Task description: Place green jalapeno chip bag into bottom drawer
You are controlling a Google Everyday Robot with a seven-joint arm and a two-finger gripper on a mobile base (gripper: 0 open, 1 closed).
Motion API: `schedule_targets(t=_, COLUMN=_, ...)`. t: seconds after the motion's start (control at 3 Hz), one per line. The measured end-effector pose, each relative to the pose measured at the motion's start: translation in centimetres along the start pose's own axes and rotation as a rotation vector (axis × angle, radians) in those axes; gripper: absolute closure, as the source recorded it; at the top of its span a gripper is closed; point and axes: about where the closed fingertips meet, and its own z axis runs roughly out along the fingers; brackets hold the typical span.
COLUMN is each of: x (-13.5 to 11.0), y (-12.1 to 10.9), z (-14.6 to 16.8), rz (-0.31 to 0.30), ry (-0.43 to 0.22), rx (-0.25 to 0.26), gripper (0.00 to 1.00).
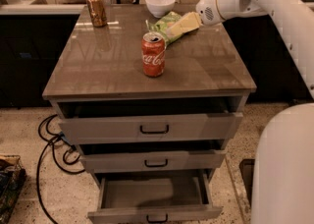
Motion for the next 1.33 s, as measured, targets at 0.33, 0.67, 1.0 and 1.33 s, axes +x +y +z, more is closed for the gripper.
schedule_targets(t=0.33, x=0.8, y=-2.3, z=3.8, rz=0.048, ry=-0.001, rx=0.001, gripper=0.00)
schedule_targets(t=0.67, x=1.5, y=-3.5, z=7.3, rz=0.075, ry=-0.002, rx=-0.018, gripper=0.00)
schedule_targets(t=1.0, x=2.1, y=-3.5, z=9.2, rz=0.090, ry=0.002, rx=-0.048, gripper=0.00)
schedule_targets(t=1.33, x=2.8, y=-2.2, z=12.0, rz=0.091, ry=0.022, rx=-0.095, gripper=0.18)
